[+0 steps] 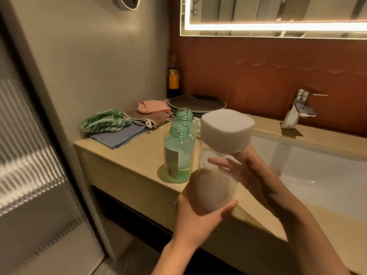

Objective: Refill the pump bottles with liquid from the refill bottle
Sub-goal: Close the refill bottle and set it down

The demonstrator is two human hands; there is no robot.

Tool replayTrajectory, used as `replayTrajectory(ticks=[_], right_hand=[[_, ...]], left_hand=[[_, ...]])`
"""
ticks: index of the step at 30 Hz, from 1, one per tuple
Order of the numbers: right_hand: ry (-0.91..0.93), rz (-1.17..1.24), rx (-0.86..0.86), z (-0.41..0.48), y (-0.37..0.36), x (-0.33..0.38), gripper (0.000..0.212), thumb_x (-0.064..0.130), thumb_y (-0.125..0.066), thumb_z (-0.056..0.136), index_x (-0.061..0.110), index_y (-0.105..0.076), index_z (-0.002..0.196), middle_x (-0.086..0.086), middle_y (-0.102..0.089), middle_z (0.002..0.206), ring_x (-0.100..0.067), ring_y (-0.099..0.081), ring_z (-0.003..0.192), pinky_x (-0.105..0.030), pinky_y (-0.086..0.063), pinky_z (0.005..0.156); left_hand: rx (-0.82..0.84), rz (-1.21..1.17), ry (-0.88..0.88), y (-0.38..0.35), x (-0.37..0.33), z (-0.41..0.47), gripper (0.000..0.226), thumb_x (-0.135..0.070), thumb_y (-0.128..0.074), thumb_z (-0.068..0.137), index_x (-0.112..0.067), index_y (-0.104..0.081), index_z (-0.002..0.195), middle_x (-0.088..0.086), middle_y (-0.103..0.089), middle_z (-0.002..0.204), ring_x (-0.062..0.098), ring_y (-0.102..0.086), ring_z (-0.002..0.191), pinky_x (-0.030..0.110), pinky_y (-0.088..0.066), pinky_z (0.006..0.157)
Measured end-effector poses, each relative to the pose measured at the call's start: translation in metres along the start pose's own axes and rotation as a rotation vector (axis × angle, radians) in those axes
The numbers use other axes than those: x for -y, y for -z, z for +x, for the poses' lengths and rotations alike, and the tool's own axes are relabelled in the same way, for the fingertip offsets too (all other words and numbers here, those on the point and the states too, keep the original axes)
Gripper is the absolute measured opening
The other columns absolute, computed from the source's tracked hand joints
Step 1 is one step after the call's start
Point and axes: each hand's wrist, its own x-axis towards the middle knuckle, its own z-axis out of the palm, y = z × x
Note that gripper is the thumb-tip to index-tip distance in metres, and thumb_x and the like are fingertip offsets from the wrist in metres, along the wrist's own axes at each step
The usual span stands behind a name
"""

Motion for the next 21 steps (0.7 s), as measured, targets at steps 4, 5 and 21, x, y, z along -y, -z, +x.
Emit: replayTrajectory(ticks=[4, 5, 21], right_hand=[[0.010, -0.030, 0.094, 0.002, -0.032, -0.004, 0.081, 0.079, -0.062, 0.060, 0.049, -0.033, 0.129, 0.031, -0.053, 0.127, -0.001, -0.049, 0.123, -0.022, -0.043, 0.099], [0.005, -0.038, 0.109, 0.003, -0.040, -0.002, 0.078, 0.079, -0.060, 0.061, 0.051, -0.032, 0.129, 0.036, -0.053, 0.123, 0.005, -0.048, 0.121, -0.014, -0.043, 0.095], [0.102, -0.114, -0.147, 0.026, -0.044, -0.004, 0.038, 0.033, -0.058, 0.080, 0.035, -0.057, 0.117, 0.016, -0.067, 0.108, -0.008, -0.062, 0.104, -0.015, -0.051, 0.078]], left_hand=[[-0.093, 0.117, -0.154, 0.029, -0.012, -0.020, 0.065, -0.039, -0.086, 0.053, -0.067, -0.046, 0.096, -0.044, -0.052, 0.101, -0.018, -0.055, 0.092, 0.004, -0.046, 0.068], [-0.139, 0.141, -0.169, 0.037, -0.017, -0.023, 0.061, -0.049, -0.082, 0.050, -0.064, -0.047, 0.097, -0.045, -0.051, 0.101, -0.020, -0.053, 0.092, 0.003, -0.046, 0.067], [-0.525, 0.189, -0.012, 0.117, 0.006, 0.080, 0.062, -0.026, -0.084, 0.065, -0.013, -0.046, 0.112, -0.002, -0.055, 0.100, 0.020, -0.055, 0.101, 0.023, -0.043, 0.074]])
